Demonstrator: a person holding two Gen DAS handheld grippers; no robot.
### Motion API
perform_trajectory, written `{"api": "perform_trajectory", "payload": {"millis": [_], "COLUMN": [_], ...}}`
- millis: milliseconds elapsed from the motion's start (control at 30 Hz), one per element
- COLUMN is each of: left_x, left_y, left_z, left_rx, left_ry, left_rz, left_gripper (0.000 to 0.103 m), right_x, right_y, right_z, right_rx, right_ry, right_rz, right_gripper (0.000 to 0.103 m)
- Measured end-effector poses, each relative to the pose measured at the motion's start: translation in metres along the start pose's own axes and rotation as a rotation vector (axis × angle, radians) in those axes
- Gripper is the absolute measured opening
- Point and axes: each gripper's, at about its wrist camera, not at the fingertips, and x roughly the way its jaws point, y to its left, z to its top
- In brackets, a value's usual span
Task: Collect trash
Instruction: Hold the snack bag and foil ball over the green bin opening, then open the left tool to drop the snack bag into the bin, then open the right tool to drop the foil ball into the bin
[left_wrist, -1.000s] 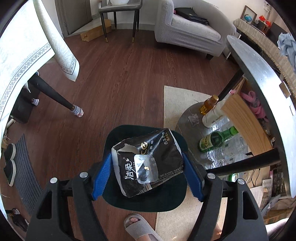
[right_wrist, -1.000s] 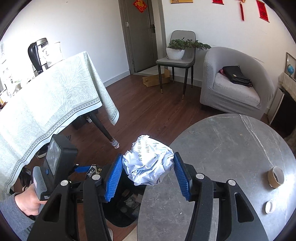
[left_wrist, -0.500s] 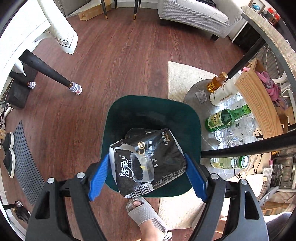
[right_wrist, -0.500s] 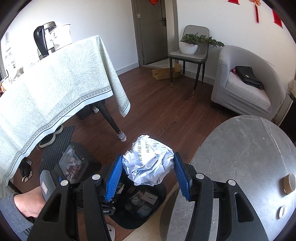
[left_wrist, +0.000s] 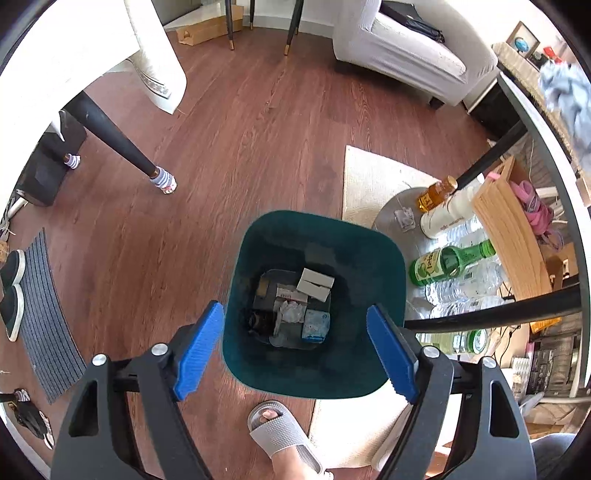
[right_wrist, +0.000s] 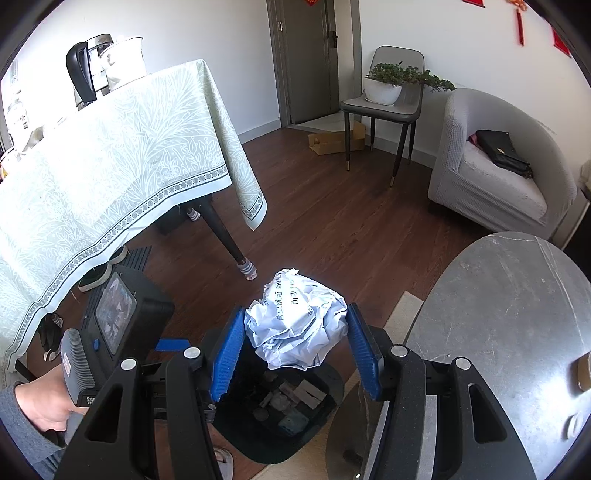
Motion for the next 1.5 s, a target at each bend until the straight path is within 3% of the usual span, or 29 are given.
{"api": "perform_trajectory", "payload": {"millis": [267, 433, 900, 1500], "left_x": [-0.067, -0.093, -0.128, -0.156], "left_y": [0.024, 0.031, 0.001, -0.014], "left_z": [0.010, 0.019, 0.029, 0.026], "left_rx": [-0.094, -0.138, -0.095, -0.088], "left_ry": [-0.230, -0.319, -0.420, -0.490], "left_rz": [-0.024, -0.027, -0.077, -0.138], "left_gripper": [0.068, 0.057, 0.037, 0.034], "right_x": [0.025, 0.043, 0.096, 0.142], "right_y": [0.013, 0.019, 0.038, 0.058], "right_z": [-0.005, -0.013, -0.053, -0.110], "right_rx": [-0.022, -0.027, -0.074, -0.206], "right_ry": [0.057, 0.100, 0.264, 0.469], "right_rz": [0.005, 0.010, 0.031, 0.011], "right_gripper": [0.055, 0.056, 0.056, 0.059]}}
